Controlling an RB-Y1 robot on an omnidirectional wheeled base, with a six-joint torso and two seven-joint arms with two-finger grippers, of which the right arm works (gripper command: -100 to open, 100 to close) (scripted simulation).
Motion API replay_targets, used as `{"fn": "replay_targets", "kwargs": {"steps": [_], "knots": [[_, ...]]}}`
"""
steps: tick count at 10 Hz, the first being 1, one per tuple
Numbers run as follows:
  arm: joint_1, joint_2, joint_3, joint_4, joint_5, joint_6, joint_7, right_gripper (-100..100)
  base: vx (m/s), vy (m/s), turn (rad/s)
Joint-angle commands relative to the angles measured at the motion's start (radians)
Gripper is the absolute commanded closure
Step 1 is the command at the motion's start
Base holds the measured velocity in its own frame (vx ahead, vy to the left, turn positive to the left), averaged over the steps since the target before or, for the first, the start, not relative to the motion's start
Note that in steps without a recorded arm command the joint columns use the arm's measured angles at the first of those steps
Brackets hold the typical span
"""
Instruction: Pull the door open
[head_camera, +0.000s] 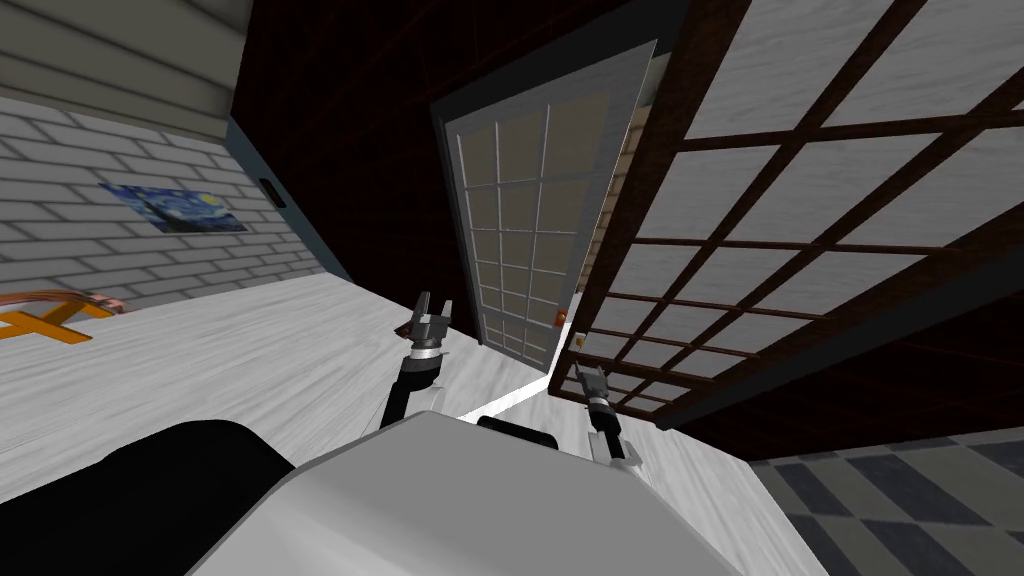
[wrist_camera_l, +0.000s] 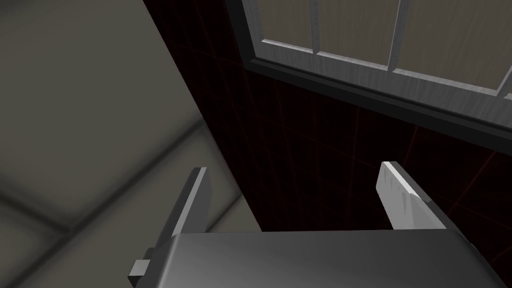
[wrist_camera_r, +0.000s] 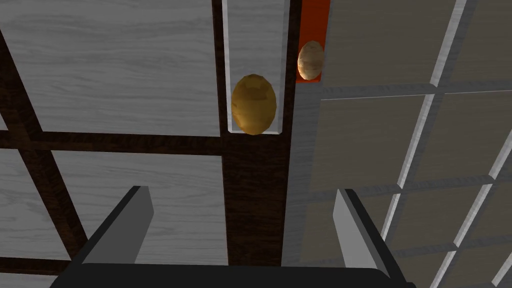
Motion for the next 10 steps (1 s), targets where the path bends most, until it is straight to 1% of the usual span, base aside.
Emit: {"fn": "replay_targets", "kwargs": {"steps": [1,2,3,5,6,7,8,9,10], "knots": [[0.000,0.000,0.000,0.000,0.000,0.000,0.000,-100,-0.054,-0.029,0.004],[0.018,-0.027,-0.011,0.005,-0.009,-0.012,-0.019,-100,0.111,0.048,0.145],[0.018,-0.027,-0.011,0.005,-0.009,-0.012,-0.019,-100,0.150,0.044,0.082],[0.018,-0.027,-0.011,0.005,-0.009,-0.012,-0.019,-100,0.053,0.010,-0.012],[0.035,-0.055,-0.025,0.014,-0.021,-0.027,-0.037,-100,0.159,0.038,0.140],[0.035,-0.055,-0.025,0.006,-0.021,-0.027,-0.037,-100,0.184,0.050,0.081],[0.035,-0.055,-0.025,0.014,-0.021,-0.027,-0.037,-100,0.086,0.017,0.020],[0.045,-0.076,-0.035,0.020,-0.031,-0.039,-0.051,-100,0.143,0.013,0.125],[0.047,-0.081,-0.037,0.021,-0.033,-0.041,-0.054,-100,0.183,-0.018,0.128]]}}
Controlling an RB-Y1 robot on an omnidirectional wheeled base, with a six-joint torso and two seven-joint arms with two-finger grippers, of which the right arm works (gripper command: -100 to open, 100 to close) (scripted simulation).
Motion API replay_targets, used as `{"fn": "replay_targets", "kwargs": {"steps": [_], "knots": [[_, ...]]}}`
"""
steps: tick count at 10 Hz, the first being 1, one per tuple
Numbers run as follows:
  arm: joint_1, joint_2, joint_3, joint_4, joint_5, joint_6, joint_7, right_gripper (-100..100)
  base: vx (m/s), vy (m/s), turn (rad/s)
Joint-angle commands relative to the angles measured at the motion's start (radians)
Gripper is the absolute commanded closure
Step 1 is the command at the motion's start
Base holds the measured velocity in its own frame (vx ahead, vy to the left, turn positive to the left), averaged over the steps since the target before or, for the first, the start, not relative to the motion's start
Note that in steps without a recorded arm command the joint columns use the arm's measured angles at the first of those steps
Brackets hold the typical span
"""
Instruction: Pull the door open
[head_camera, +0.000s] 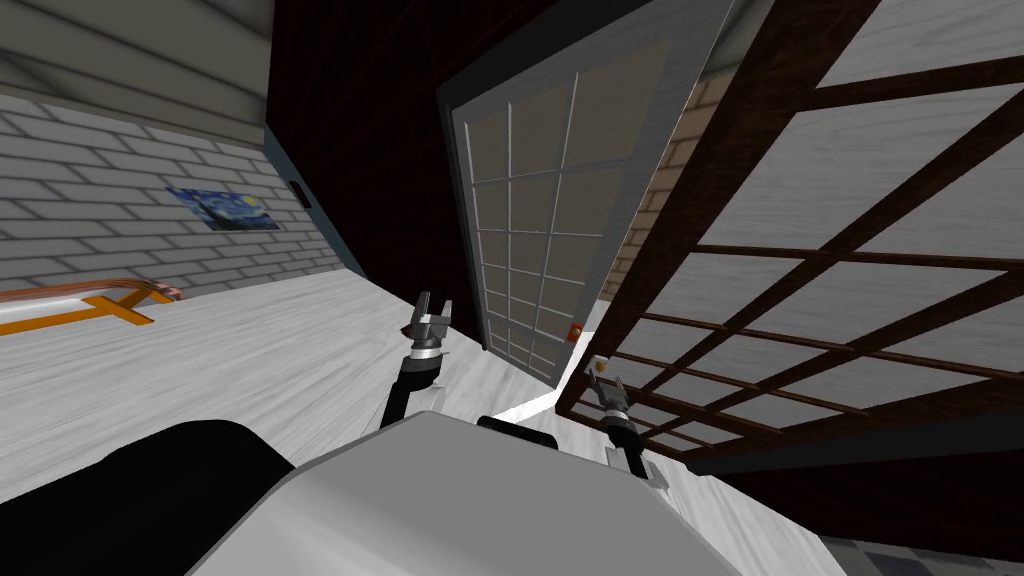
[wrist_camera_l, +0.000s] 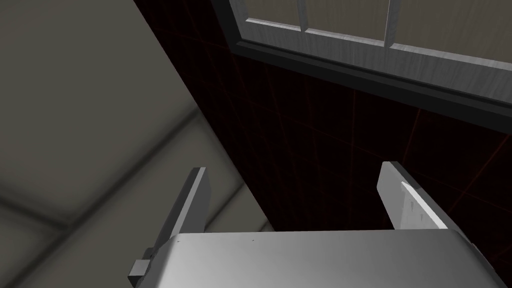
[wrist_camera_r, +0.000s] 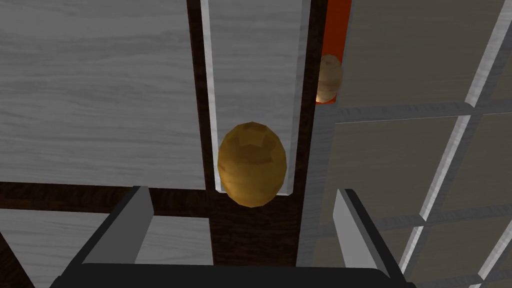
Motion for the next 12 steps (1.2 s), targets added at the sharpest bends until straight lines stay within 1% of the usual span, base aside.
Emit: {"fn": "replay_targets", "kwargs": {"steps": [1,2,3,8,9,11,12], "knots": [[-0.002,-0.018,-0.009,0.017,-0.008,-0.015,-0.008,-100,0.217,-0.016,0.112],[-0.003,-0.011,-0.006,0.013,-0.005,-0.006,-0.005,-100,0.103,-0.006,0.023],[-0.003,-0.011,-0.006,0.013,-0.005,-0.006,-0.005,100,-0.017,-0.001,-0.019],[-0.003,-0.011,-0.006,0.013,-0.005,-0.006,-0.005,100,-0.018,0.003,0.003],[0.001,-0.008,-0.007,0.012,-0.040,0.033,-0.012,100,-0.010,0.016,-0.036],[0.003,-0.007,-0.011,0.007,-0.094,0.087,-0.022,100,-0.019,0.037,-0.061],[0.003,-0.007,-0.011,0.007,-0.094,0.087,-0.022,100,-0.017,0.027,-0.021]]}}
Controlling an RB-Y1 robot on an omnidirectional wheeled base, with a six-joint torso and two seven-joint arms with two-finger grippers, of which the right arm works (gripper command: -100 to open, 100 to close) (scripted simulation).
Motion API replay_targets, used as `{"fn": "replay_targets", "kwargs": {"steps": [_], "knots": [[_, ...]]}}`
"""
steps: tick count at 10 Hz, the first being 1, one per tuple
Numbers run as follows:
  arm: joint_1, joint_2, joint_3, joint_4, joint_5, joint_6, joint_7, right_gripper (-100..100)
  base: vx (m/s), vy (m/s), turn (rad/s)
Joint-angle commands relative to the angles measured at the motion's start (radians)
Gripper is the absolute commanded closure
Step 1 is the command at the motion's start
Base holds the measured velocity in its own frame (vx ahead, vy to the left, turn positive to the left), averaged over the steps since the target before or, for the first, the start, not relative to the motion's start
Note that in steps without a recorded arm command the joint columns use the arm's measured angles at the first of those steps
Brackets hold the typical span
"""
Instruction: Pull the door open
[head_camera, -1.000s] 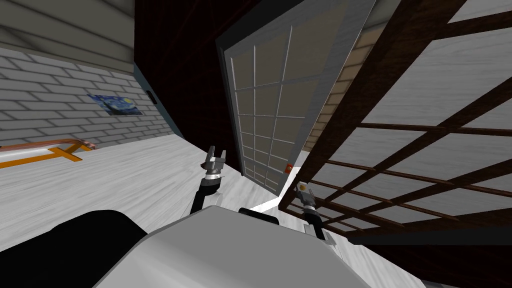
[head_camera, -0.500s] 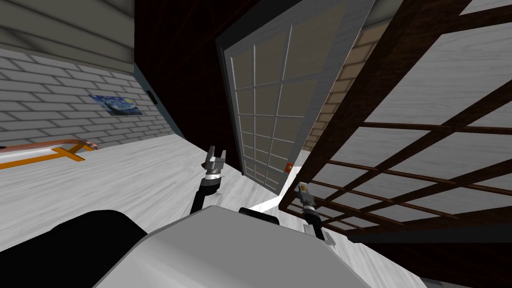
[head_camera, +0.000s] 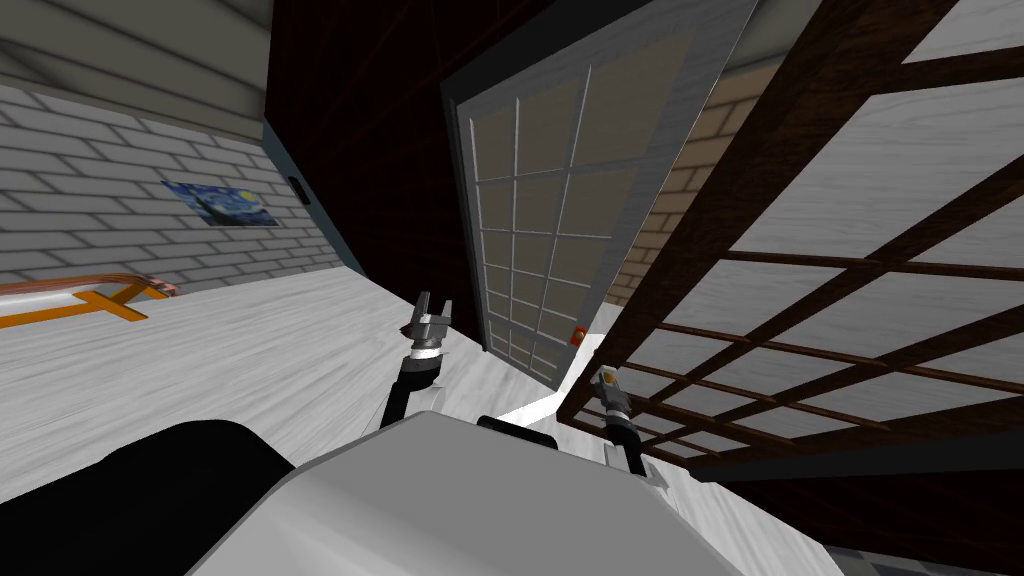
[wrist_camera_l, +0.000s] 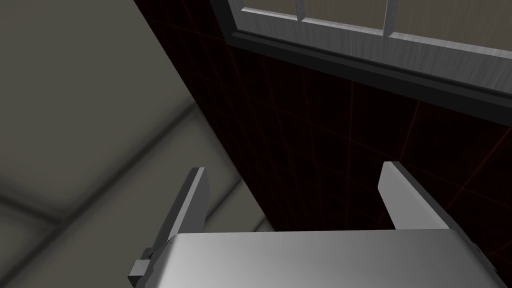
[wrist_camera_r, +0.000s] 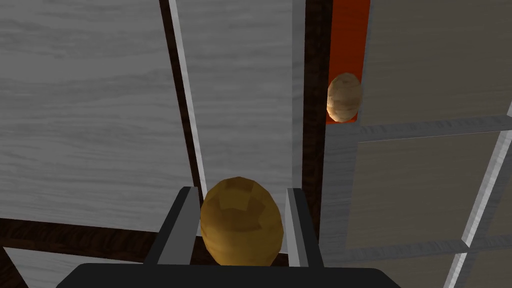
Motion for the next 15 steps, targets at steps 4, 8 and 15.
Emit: {"fn": "replay_targets", "kwargs": {"steps": [4,8,15], "knots": [[0.036,0.000,-0.001,-0.060,-0.040,0.070,-0.025,100,-0.009,0.006,-0.016],[0.038,0.001,-0.004,-0.097,-0.081,0.112,-0.032,100,-0.007,0.006,-0.029],[0.042,0.002,-0.011,-0.071,-0.183,0.194,-0.050,100,-0.008,0.013,-0.023]]}}
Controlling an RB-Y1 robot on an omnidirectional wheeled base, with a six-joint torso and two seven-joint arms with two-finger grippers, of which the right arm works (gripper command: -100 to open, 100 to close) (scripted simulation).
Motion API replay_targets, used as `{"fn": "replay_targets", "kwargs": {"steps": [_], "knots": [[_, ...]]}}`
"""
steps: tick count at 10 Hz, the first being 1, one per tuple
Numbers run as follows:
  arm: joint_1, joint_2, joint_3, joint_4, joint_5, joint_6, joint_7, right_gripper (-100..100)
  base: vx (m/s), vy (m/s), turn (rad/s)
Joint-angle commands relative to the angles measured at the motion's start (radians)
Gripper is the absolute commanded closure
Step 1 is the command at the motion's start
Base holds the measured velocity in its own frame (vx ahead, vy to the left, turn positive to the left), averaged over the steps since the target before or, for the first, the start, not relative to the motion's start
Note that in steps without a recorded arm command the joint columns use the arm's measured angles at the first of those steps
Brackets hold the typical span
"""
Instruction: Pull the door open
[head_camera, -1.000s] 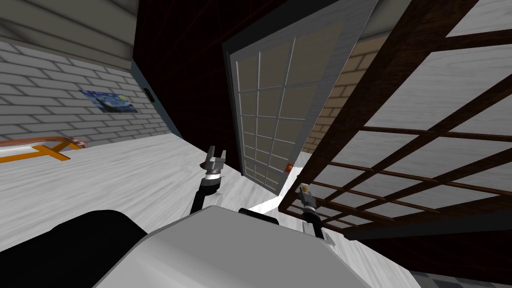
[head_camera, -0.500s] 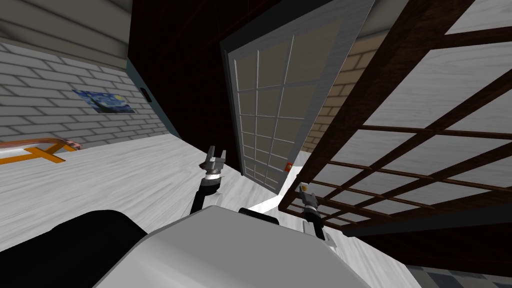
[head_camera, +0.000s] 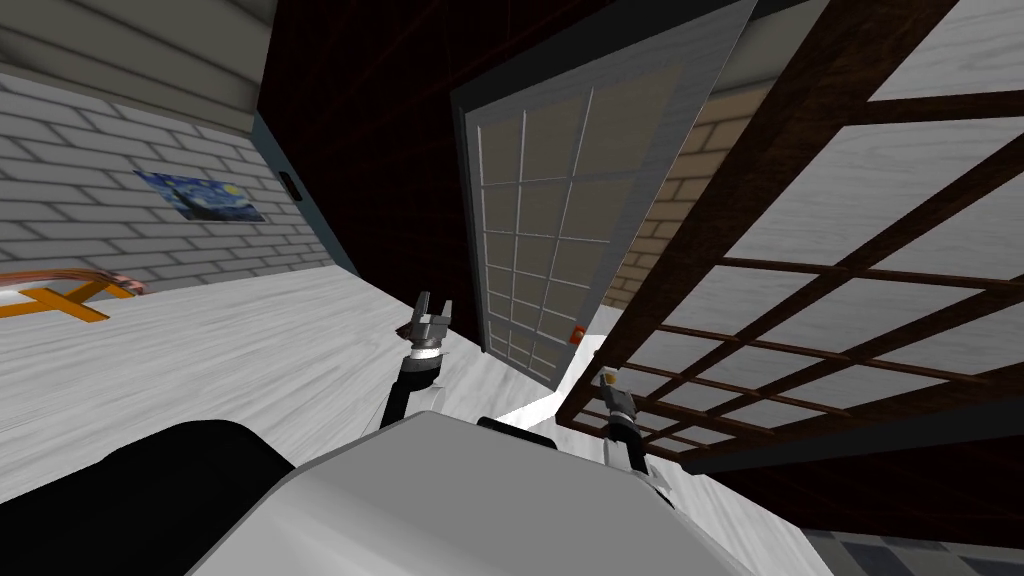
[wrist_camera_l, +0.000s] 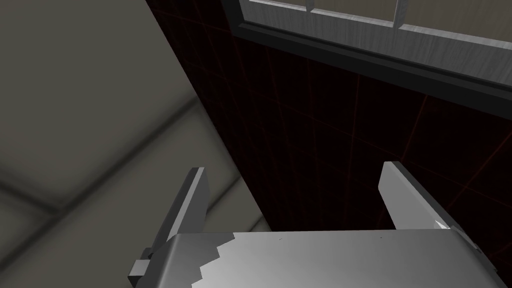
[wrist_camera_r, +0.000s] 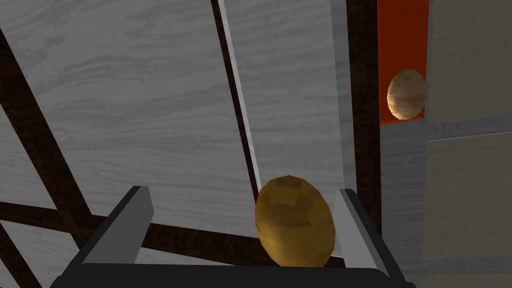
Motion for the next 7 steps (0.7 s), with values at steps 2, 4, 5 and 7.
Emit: {"fn": "replay_targets", "kwargs": {"steps": [2,4,5,7], "knots": [[0.071,0.014,-0.003,-0.116,-0.012,0.094,-0.016,100,-0.004,-0.002,-0.008],[0.073,0.015,-0.007,-0.121,-0.054,0.127,-0.025,100,-0.020,0.011,-0.015],[0.072,0.015,-0.007,-0.102,-0.067,0.115,-0.025,100,-0.005,0.015,-0.031],[0.073,0.015,-0.007,-0.121,-0.067,0.150,-0.025,100,-0.001,0.005,-0.019]]}}
